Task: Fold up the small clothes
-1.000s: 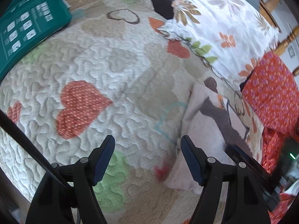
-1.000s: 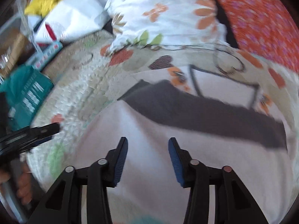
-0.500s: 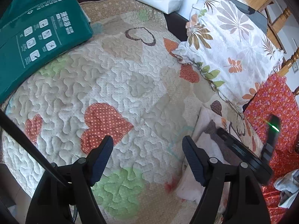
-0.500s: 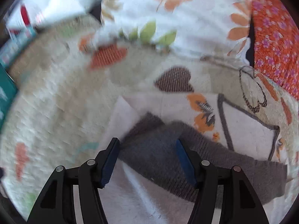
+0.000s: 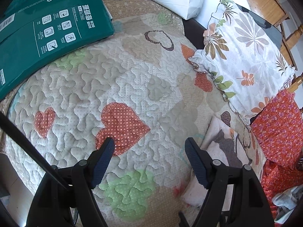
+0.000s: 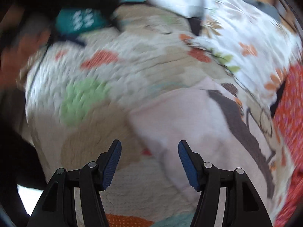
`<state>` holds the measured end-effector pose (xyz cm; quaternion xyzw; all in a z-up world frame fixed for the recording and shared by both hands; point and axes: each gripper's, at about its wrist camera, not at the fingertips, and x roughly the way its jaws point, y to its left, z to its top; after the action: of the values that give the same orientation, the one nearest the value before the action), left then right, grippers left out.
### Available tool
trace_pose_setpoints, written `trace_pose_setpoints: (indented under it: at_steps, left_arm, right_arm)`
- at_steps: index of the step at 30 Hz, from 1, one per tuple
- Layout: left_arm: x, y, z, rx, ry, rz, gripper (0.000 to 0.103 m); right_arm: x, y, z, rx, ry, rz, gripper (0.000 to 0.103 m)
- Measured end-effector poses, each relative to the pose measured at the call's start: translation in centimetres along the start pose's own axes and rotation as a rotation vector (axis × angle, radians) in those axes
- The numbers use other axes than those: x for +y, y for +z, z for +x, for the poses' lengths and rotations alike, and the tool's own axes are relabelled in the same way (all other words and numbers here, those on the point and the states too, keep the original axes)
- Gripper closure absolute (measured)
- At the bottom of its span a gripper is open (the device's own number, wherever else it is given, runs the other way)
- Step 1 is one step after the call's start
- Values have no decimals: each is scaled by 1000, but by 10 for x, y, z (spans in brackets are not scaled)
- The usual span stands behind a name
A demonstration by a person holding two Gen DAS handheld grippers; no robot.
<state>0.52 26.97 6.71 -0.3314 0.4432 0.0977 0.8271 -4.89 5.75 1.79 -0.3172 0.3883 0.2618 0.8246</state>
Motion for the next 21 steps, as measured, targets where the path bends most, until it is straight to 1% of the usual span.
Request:
trace_pose_setpoints:
  at_steps: [1,2,3,5,7,8,9,10,12,13,15,17,18,19,20,21]
  left_arm:
    - [0,0,0,0,-1,-2,27]
    - [1,1,-1,-2,-3,-5,27]
    - [3,2,-2,-6,-6,-13,27]
    - [6,4,-5,-18,-2,-22,27]
    - [11,8,-6,-28,8,-38,27]
    - [14,9,-6,-29,10,-48,27]
    - [16,10,-5,-26,13,-59,27]
    - [18,10,-4,-22,17,-71,27]
    - [18,9,-4,-17,20,-80,27]
    - [16,8,-4,-17,23,-74,27]
    - [8,4,-4,-20,29,-51,27]
    - [-6,-3,-2,-20,35,-10,27]
    - [-14,-7,-1,-15,34,10,27]
    - [-23,-12,2,-7,28,32,27]
    - [-33,-18,4,5,16,53,27]
    - [-41,-24,8,17,4,70,27]
  right_arm:
    - [7,2,8,12,-46,-27,58]
    - [11,6,17,16,-88,-48,60]
    - [16,10,21,11,-127,-59,62]
    - [19,21,30,-4,-193,-73,62]
    - [20,32,39,-7,-222,-66,62]
    - [19,36,42,-12,-216,-51,65]
    - [12,39,45,-10,-165,-3,78]
    - [7,39,44,-8,-129,42,85]
    - [-15,37,38,-7,-71,169,94]
    - [-24,34,33,-14,-44,225,94]
    - [-55,26,12,-58,-21,353,95]
    - [-103,9,-21,-123,7,526,95]
    - [-125,-2,-37,-156,18,603,95]
    - [-156,-23,-61,-205,40,715,95]
    - [-175,-38,-77,-235,49,781,95]
    - [-198,-64,-97,-270,45,868,95]
